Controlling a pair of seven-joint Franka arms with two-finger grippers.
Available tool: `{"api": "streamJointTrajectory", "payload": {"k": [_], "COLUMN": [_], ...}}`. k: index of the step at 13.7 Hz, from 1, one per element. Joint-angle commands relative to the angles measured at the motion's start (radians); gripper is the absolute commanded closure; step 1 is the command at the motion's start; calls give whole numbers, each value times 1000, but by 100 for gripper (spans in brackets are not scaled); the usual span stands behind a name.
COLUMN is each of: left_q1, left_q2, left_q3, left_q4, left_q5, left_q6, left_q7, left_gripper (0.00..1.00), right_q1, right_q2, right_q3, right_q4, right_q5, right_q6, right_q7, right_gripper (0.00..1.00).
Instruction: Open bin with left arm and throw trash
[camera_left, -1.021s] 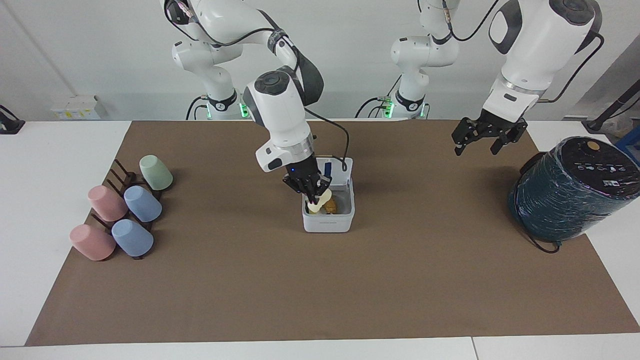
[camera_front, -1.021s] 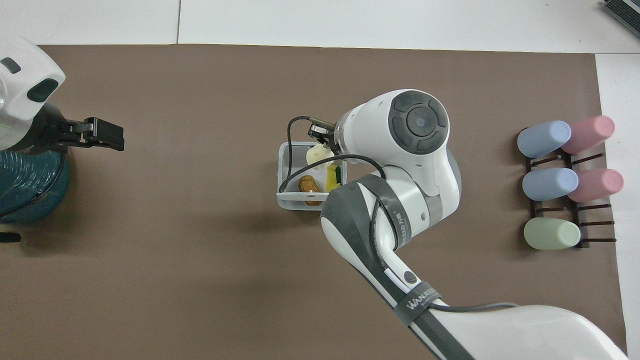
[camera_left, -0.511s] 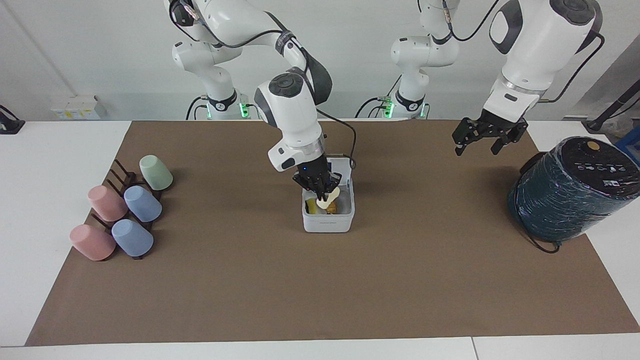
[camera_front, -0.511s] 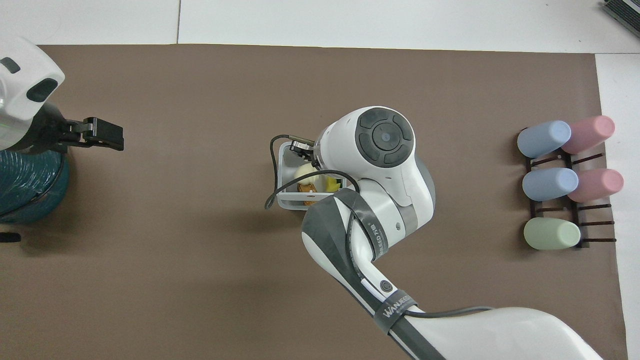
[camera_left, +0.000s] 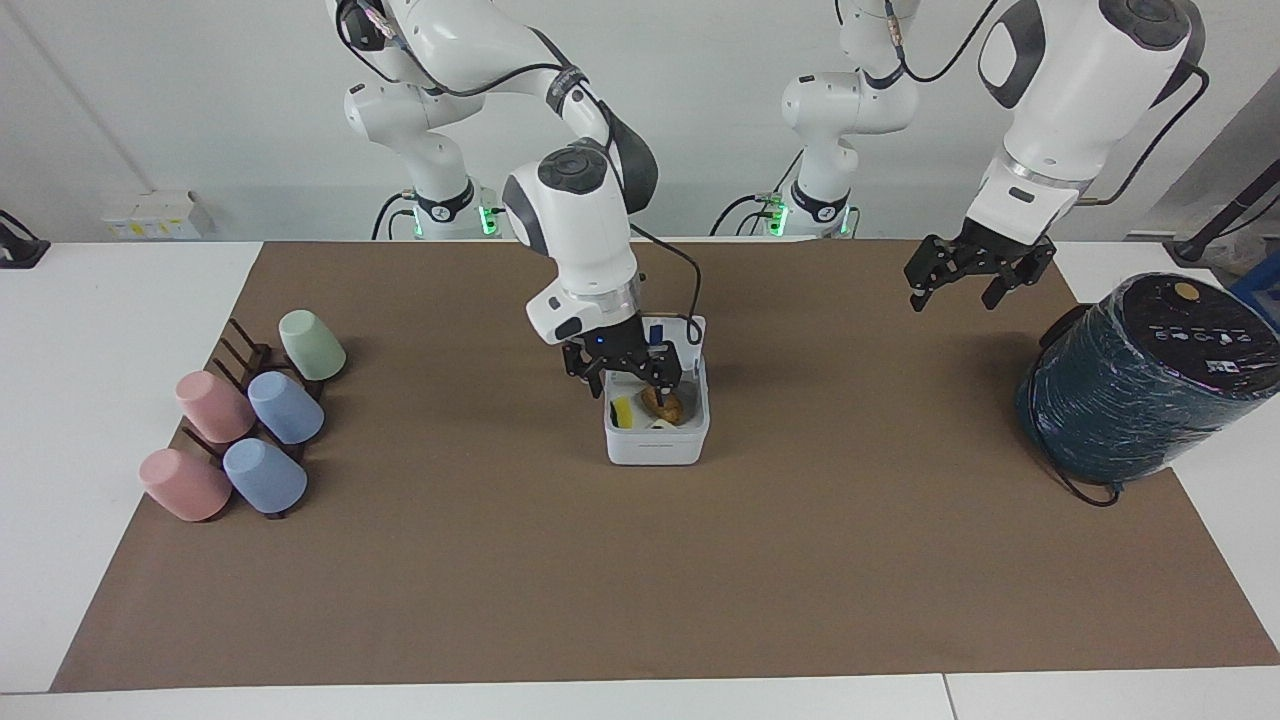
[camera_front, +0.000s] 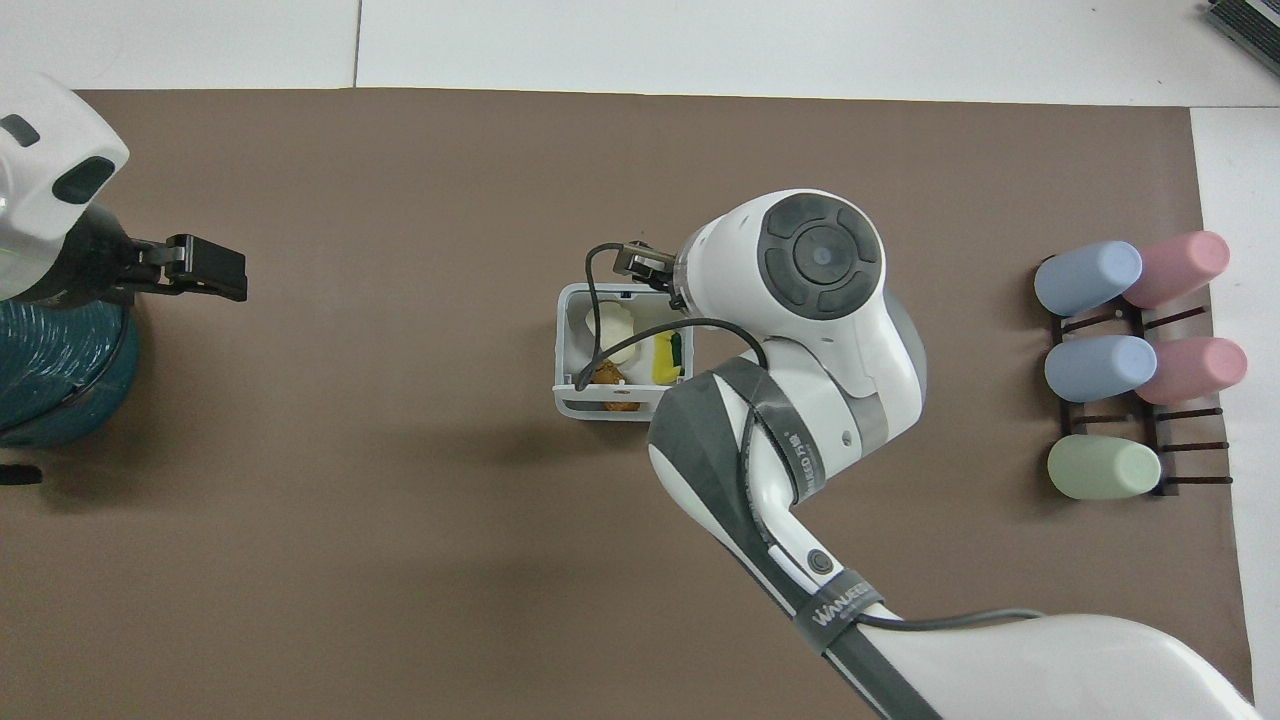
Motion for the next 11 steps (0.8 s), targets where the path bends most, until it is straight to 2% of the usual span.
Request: {"api": "streamJointTrajectory", "payload": {"k": [1,5,8,11], "left_q1": [3,2,2,-1], "left_q2": [-29,-35,-41,-70], "left_q3": [-1,-1,-1,-1], "left_q4": [-34,-47,-68,-134], "left_q5": [22,22,22,22], "left_q6": [17,8,22,69], "left_q7": [12,25,28,28], "left_gripper": [0,0,0,0], "right_q1": [-38,-154,-240,-305], "right_q2": [-137,-339,-399,-401], "right_q3": [8,10,8,-1], "right_q4": [-129,-297,-289,-213], "right_q5": [-41,-41,-31,-23], "right_q6": [-28,-69,-195,-308], "right_q7": [-14,-170,-316,-433], "right_gripper": [0,0,0,0]}}
